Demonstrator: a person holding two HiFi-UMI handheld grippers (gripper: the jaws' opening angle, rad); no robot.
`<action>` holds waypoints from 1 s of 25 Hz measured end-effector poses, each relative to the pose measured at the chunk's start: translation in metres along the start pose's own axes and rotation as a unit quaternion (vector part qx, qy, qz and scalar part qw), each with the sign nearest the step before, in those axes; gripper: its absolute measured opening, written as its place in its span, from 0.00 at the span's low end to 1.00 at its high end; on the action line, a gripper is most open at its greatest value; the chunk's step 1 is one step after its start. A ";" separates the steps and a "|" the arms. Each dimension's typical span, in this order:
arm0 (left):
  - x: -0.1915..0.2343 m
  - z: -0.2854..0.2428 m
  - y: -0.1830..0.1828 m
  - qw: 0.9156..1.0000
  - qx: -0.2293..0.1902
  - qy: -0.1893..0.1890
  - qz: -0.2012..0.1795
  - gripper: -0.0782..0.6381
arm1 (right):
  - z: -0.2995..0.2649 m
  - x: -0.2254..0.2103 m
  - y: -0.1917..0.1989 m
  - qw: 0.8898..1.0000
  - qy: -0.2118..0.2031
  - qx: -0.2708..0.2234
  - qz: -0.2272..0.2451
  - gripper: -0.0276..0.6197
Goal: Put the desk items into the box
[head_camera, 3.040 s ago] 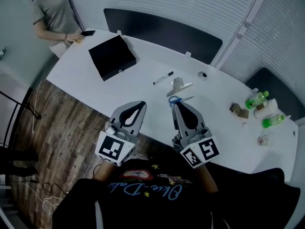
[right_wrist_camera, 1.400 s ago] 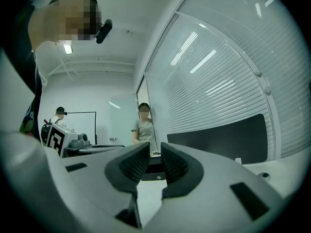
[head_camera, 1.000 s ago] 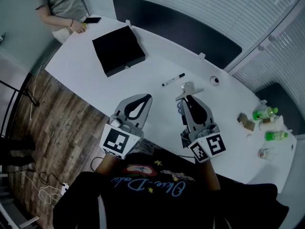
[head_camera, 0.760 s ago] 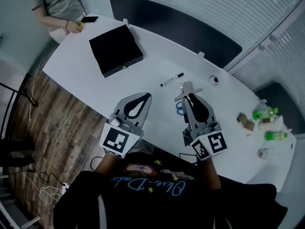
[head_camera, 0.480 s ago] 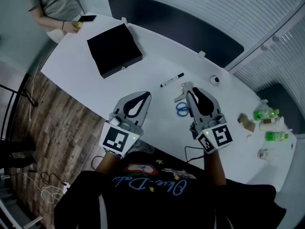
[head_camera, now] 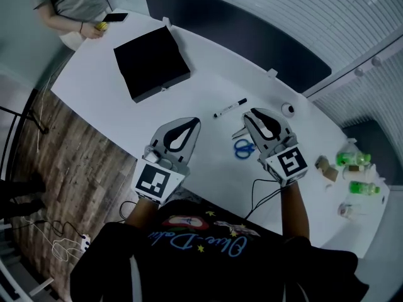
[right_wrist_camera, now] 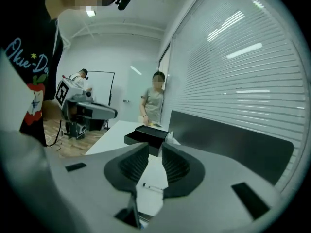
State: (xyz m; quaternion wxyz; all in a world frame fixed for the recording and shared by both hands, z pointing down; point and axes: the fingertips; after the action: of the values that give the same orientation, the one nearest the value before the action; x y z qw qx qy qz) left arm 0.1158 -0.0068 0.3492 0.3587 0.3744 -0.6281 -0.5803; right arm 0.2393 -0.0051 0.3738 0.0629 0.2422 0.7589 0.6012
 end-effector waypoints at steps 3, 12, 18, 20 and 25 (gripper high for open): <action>0.006 -0.003 0.003 1.000 0.002 -0.004 0.001 0.12 | -0.014 -0.002 0.016 0.999 -0.029 0.027 0.025 0.18; 0.016 -0.013 0.015 1.000 0.017 -0.007 0.017 0.12 | -0.051 -0.008 0.060 0.981 -0.099 0.119 0.118 0.19; 0.022 -0.016 0.022 0.999 0.027 -0.012 0.025 0.12 | -0.064 -0.009 0.098 0.964 -0.129 0.181 0.146 0.21; 0.025 -0.018 0.025 0.999 0.031 -0.016 0.027 0.12 | -0.070 -0.013 0.106 0.957 -0.137 0.197 0.166 0.22; 0.031 -0.018 0.030 0.999 0.024 -0.023 0.031 0.12 | -0.083 -0.005 0.128 0.919 -0.182 0.250 0.245 0.24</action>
State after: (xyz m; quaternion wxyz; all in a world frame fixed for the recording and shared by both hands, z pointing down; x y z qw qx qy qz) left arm 0.1155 -0.0411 0.3808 0.3527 0.3493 -0.6615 -0.5622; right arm 0.2492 -0.0604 0.5162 -0.0121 0.5335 0.7768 0.3344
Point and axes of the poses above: the fingertips, and each gripper's own axes: z backward along the fingers, x to its left, y out of its underside, and after that the axes turned 4 degrees about y, right-handed
